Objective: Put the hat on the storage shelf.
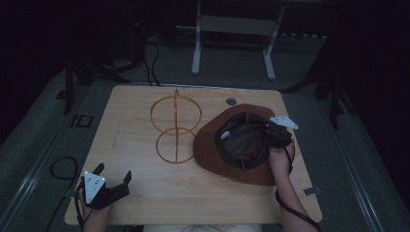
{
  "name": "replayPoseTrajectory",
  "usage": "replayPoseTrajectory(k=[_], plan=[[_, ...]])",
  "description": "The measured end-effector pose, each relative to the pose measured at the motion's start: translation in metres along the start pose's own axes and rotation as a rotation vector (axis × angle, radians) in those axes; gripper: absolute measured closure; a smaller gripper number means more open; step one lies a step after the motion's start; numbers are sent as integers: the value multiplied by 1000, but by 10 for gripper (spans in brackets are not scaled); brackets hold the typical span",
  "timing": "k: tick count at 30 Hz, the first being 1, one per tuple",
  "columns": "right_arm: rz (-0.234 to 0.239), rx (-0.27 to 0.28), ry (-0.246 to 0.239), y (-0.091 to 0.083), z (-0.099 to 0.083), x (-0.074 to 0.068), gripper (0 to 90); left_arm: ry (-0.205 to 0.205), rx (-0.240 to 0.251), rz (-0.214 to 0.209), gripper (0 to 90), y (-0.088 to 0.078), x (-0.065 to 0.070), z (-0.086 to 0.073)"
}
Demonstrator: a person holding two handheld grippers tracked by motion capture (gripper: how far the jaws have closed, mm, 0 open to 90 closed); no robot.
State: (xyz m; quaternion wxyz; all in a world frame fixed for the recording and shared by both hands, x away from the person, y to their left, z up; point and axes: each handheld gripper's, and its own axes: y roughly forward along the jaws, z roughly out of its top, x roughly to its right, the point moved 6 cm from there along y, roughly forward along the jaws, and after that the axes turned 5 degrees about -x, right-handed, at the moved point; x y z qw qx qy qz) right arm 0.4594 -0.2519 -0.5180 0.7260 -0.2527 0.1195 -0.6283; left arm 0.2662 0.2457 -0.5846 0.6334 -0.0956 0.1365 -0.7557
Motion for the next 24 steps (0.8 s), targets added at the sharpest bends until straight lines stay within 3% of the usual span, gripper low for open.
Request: replayPoseTrajectory(k=[3,8,12,15,17,24], plan=[[12,56,19,-16,14,2,838,19,-8,8,53,-1,2,2],[40,136,42,-41,35,4,839,15,-22,-12,53,-2,7,4],[54,192,40,-61,48,5,839,37,-38,-25,52,-4,10,4],[67,226,47,-75,57,9,838,41,-55,-62,52,-8,12,11],[73,244,56,-84,61,12,838,20,-62,-81,52,-10,15,16],[72,275,67,-107,63,23,838,16,-61,-181,53,-17,40,42]])
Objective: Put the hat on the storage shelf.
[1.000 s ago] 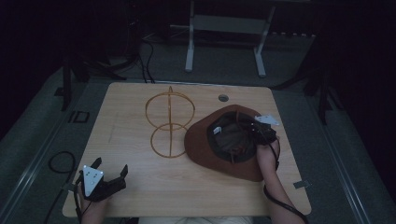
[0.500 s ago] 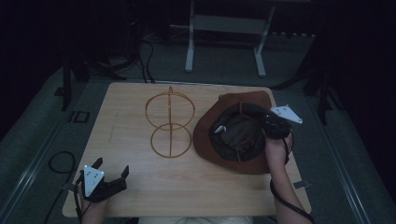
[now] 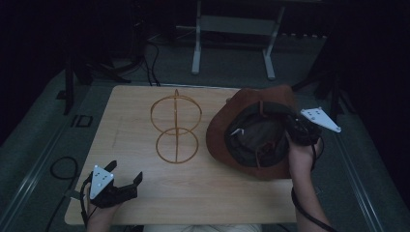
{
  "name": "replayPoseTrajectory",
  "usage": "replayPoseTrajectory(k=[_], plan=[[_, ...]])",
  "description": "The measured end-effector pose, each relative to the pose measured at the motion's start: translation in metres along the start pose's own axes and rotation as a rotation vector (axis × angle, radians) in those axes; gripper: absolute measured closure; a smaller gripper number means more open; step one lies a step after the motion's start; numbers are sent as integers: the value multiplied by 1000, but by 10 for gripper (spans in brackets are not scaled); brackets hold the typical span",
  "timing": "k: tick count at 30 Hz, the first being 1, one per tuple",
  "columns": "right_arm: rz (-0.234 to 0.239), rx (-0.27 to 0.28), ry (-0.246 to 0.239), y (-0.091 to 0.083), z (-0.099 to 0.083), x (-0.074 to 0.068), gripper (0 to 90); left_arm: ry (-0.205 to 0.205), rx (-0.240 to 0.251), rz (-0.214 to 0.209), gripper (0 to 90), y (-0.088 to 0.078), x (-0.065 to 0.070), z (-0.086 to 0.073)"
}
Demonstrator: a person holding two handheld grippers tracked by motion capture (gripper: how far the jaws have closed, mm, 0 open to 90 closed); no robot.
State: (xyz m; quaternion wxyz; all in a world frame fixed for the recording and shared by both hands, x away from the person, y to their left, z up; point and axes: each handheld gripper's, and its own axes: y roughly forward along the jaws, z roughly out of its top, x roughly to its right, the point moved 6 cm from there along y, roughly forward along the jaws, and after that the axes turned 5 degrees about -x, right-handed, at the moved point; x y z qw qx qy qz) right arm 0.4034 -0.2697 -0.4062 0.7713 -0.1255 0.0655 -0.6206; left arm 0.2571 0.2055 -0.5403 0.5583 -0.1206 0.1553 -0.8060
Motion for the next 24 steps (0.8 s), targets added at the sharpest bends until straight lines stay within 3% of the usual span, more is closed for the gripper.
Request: replayPoseTrajectory(k=[3,7,13,16,18,24], plan=[[-4,7,6,-5,0,3,838,21,7,-9,53,-2,5,12],[13,1,26,-12,-2,7,837,16,41,-41,53,-9,10,38],[37,3,19,-16,-2,4,837,55,83,-80,68,-9,26,77],[35,4,14,-16,-2,2,837,89,116,-144,68,-4,36,96],[37,3,16,-16,-1,1,837,90,121,-171,68,-1,40,106],[49,2,6,-17,0,-4,835,129,91,-197,68,14,59,131]])
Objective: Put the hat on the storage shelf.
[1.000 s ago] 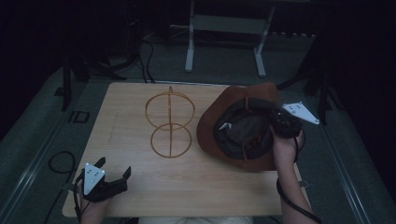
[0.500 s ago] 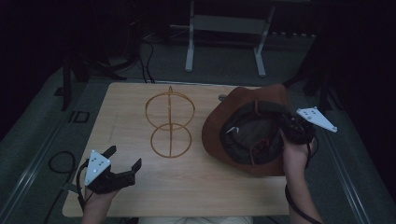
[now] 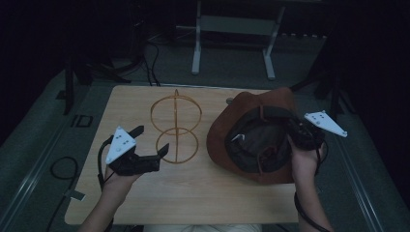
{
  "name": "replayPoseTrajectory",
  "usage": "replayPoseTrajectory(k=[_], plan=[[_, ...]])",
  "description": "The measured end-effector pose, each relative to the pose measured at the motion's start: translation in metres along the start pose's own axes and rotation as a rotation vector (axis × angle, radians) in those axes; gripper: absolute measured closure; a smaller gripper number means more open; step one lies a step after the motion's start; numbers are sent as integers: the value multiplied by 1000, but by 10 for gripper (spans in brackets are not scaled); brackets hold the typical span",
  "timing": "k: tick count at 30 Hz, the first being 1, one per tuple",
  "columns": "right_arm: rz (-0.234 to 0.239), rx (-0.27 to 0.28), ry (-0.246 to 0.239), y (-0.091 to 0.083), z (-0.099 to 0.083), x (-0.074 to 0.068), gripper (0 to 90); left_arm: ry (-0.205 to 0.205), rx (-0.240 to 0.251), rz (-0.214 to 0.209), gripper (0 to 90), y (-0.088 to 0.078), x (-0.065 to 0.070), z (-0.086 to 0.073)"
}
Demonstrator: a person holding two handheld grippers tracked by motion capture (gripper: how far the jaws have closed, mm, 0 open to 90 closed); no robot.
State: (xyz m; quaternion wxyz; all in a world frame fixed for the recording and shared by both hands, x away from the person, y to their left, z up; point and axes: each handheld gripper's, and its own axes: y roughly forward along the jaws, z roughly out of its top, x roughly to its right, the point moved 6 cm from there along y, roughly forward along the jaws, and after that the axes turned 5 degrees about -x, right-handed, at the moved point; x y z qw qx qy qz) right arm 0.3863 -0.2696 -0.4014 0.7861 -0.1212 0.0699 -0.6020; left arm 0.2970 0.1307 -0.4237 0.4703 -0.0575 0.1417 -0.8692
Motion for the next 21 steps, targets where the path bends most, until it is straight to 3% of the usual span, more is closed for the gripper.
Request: replayPoseTrajectory(k=[8,12,16,21], plan=[[5,5,-8,-1,2,-4,834,25,-19,-72,68,33,23,22],[12,6,-11,-2,3,-5,834,53,-23,-67,68,50,36,31],[20,7,-7,-3,2,-7,833,101,-36,-103,68,68,54,43],[25,8,-13,-5,3,-10,832,127,-50,-132,68,93,74,52]])
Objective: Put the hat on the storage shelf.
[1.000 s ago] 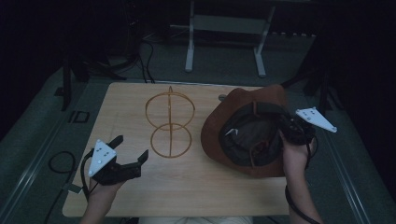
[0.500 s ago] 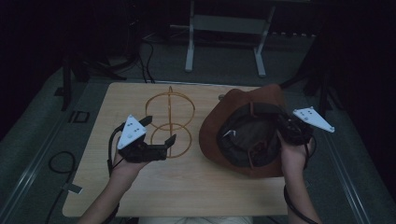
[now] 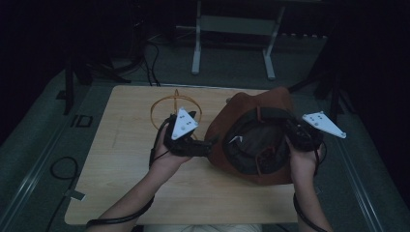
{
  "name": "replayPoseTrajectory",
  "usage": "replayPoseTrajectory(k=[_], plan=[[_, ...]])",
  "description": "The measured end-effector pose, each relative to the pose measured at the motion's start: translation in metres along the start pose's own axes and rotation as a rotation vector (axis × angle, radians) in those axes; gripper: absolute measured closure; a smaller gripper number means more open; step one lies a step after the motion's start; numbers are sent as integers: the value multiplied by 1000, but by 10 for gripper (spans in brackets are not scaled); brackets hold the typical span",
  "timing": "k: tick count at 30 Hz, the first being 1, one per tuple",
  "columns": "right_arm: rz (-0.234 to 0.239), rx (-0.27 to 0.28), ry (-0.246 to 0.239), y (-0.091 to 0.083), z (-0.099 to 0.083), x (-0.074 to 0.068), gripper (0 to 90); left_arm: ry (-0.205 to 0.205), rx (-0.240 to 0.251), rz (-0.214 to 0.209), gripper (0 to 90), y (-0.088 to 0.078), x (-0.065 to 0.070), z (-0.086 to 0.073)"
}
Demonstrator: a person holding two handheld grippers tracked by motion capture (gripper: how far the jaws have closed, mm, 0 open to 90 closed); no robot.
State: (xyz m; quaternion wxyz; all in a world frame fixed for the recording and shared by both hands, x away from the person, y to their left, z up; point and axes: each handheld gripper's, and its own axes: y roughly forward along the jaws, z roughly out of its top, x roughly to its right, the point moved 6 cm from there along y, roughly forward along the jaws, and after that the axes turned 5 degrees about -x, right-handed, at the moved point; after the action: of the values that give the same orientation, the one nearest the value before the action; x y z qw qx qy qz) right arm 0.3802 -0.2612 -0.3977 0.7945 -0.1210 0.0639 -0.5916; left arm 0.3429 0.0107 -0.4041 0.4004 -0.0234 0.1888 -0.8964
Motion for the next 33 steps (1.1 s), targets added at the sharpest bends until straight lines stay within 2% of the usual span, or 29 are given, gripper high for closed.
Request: replayPoseTrajectory(k=[5,7,10,13,17,20,23,24,25,26,30,33], plan=[[12,2,1,-1,1,-3,832,15,2,-14,68,22,14,8],[16,-2,-6,-1,0,-4,832,34,-5,-23,68,29,21,9],[19,-5,-15,-2,-1,-7,832,46,-13,-18,68,41,26,10],[22,-1,-15,-3,-1,-8,832,51,-36,-7,111,53,29,11],[27,7,-12,-6,-1,-10,832,56,-67,30,146,70,29,11],[32,13,-13,-9,0,-11,832,66,-94,88,156,81,29,10],[35,12,-19,-10,-1,-13,832,58,-100,132,234,90,27,10],[37,10,-21,-10,-2,-13,832,37,-96,125,270,92,26,10],[38,8,-23,-10,-3,-14,832,-7,-93,99,332,95,26,10],[40,7,-22,-10,-4,-14,832,-31,-101,85,391,97,25,10],[42,-1,-17,-9,-6,-14,832,7,-118,117,579,104,23,6],[40,-11,-36,-8,-10,-16,826,14,-113,133,744,107,23,6]])
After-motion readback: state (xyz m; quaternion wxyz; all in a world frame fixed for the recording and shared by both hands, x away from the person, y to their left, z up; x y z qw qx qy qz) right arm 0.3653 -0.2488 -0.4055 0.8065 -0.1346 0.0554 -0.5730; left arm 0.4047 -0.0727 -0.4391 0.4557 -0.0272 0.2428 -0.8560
